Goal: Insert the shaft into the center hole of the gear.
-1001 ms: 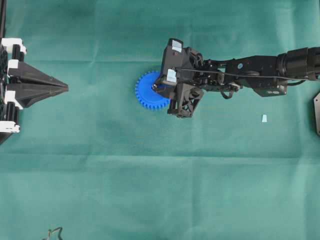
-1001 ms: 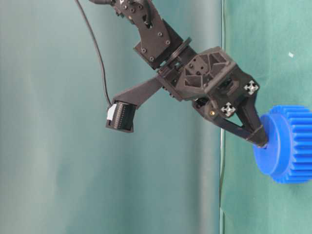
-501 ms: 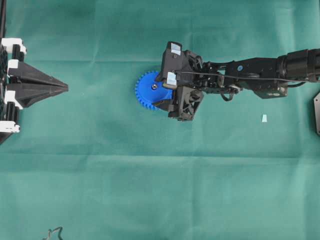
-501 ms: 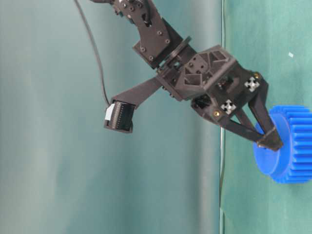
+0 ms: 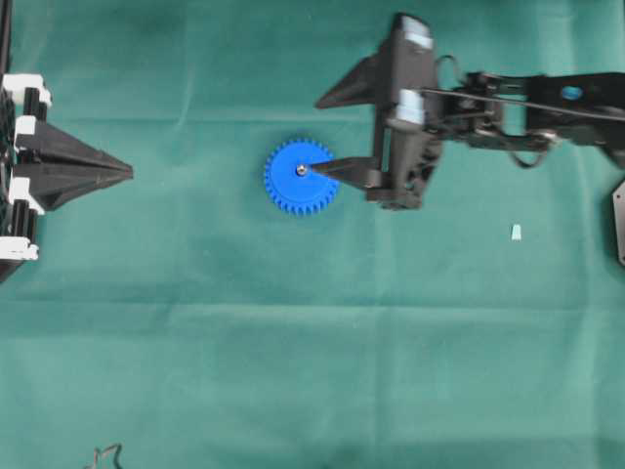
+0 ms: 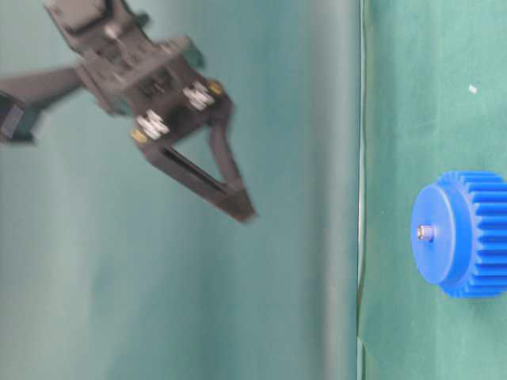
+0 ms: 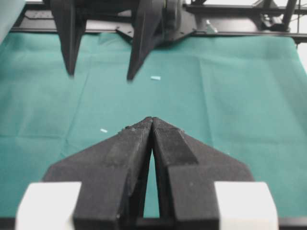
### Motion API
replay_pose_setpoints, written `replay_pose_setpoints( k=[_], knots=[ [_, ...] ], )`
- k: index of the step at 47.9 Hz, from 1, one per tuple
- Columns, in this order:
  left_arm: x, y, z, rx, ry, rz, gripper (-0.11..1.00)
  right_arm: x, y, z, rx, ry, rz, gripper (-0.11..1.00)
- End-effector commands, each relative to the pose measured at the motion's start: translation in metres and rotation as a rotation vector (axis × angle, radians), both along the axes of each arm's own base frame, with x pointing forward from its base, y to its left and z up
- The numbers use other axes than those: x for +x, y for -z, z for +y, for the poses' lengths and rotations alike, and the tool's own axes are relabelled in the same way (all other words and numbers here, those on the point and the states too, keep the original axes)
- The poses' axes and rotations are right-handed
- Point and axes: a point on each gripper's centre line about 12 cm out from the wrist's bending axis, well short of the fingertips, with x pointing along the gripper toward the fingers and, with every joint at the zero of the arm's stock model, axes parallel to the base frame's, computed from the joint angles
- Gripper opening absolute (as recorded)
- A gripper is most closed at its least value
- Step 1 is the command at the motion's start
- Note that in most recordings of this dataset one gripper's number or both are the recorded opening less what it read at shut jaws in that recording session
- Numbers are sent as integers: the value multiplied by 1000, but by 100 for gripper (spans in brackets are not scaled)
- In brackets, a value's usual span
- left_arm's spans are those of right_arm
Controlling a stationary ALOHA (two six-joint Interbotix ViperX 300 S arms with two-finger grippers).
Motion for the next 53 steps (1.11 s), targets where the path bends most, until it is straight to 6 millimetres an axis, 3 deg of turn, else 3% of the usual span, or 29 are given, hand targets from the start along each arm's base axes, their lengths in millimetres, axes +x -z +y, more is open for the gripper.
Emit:
replay_pose_setpoints(
  k=[1, 10, 22, 32, 42, 53],
  knots=[
    [2, -11, 0, 1, 2, -28, 0, -14, -29, 3, -16, -5, -67, 95],
    [2, -11, 0, 3, 2, -28, 0, -54, -51, 8, -32, -9, -121, 95],
    [2, -11, 0, 1, 2, -29, 0, -104, -66, 15, -47, -10, -183, 95],
    [2, -11, 0, 1, 2, -31, 0, -140, -66, 20, -49, -12, -199, 95],
    [2, -11, 0, 1, 2, -31, 0, -157, -54, 23, -50, -12, -212, 95],
    [2, -11, 0, 1, 2, -31, 0, -160, -48, 23, -52, -11, -219, 95]
  ],
)
